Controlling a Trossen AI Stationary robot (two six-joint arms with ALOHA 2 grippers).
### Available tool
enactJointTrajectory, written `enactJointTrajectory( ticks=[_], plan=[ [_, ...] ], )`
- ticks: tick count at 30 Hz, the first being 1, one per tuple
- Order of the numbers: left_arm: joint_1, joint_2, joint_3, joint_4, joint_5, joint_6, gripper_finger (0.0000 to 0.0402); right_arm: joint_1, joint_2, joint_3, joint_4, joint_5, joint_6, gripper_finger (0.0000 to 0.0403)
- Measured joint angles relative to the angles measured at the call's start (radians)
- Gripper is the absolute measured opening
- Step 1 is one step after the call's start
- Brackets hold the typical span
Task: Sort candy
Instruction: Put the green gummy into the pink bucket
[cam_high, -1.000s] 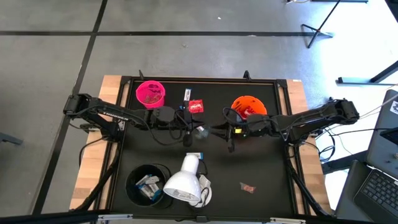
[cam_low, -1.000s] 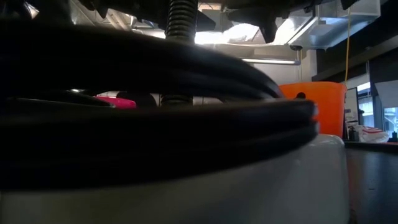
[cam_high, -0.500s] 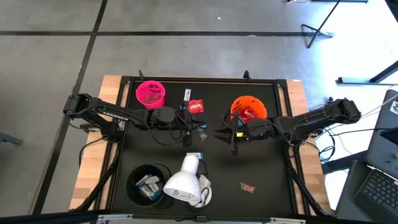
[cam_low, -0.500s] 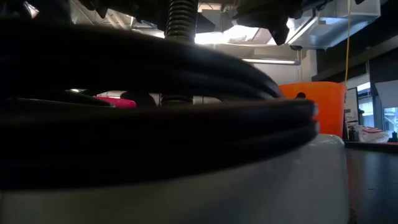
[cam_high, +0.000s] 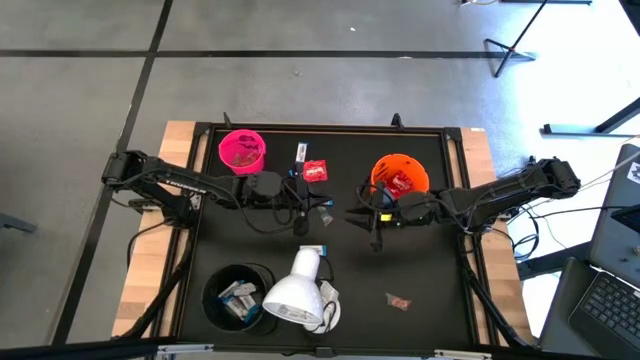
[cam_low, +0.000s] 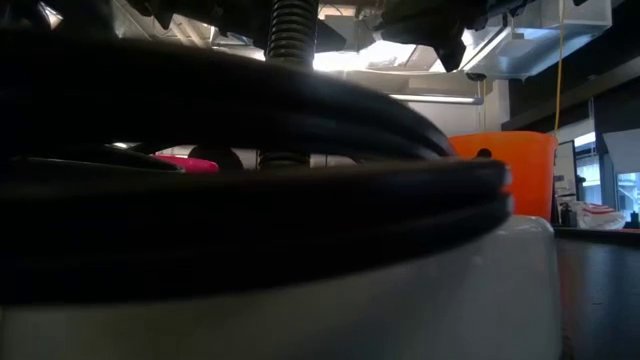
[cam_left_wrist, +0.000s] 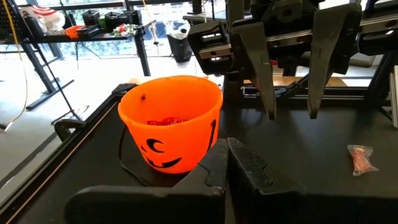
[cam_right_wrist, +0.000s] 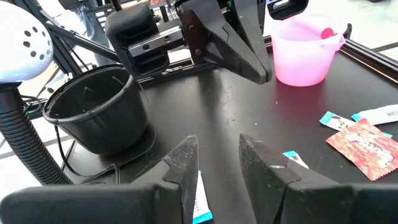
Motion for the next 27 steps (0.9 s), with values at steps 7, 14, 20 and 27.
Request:
enactJointTrajectory(
  ticks=[7,14,20,27],
  plan=[
    [0.0,-0.001,0.0,0.002,0.0,0.0,0.0,0.0,0.0,0.0,0.001,0.0,0.0,0.0115],
    [0.001,-0.001,0.0,0.002,0.0,0.0,0.0,0.0,0.0,0.0,0.002,0.0,0.0,0.0115],
    [0.012,-0.001,0.0,0.008,0.0,0.0,0.0,0.0,0.0,0.0,0.003,0.0,0.017,0.0115],
    [0.006,-0.001,0.0,0.009,0.0,0.0,0.0,0.0,0.0,0.001,0.007,0.0,0.032,0.0115]
  ],
)
